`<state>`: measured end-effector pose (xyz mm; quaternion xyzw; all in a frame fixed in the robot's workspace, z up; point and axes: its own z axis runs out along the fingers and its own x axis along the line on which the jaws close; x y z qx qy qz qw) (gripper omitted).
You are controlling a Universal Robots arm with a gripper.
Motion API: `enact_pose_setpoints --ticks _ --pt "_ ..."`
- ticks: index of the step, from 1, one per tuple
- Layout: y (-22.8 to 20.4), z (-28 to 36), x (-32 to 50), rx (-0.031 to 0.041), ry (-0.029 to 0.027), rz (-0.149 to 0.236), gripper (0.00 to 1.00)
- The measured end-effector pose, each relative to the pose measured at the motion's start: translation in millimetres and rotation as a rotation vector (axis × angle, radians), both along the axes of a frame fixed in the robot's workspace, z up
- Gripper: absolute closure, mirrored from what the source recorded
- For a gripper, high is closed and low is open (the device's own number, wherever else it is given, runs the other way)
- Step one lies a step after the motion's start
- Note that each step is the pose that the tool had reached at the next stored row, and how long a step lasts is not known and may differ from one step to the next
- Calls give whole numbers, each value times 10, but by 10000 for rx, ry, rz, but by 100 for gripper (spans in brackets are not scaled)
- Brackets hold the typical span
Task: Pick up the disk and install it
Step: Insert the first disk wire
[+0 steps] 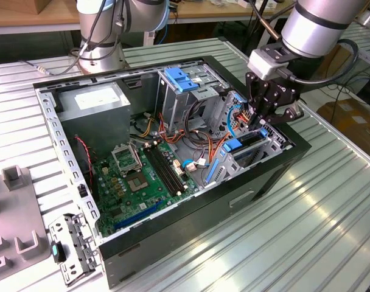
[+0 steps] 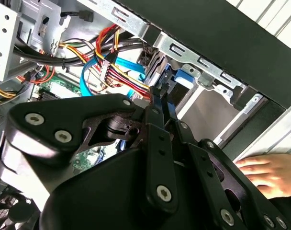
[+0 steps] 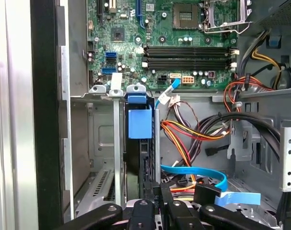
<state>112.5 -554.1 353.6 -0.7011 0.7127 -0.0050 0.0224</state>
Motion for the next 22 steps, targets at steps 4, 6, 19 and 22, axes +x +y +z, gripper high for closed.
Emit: enact_pose_setpoints --ticks 4,6,19,22 --pt "-28 -7 -23 0 -36 -11 83" --pt "-42 -11 -45 1 -84 -10 83" --pt "-57 -44 -77 -7 -292 -451 83" --pt "-57 -56 -77 -5 -292 -428 83"
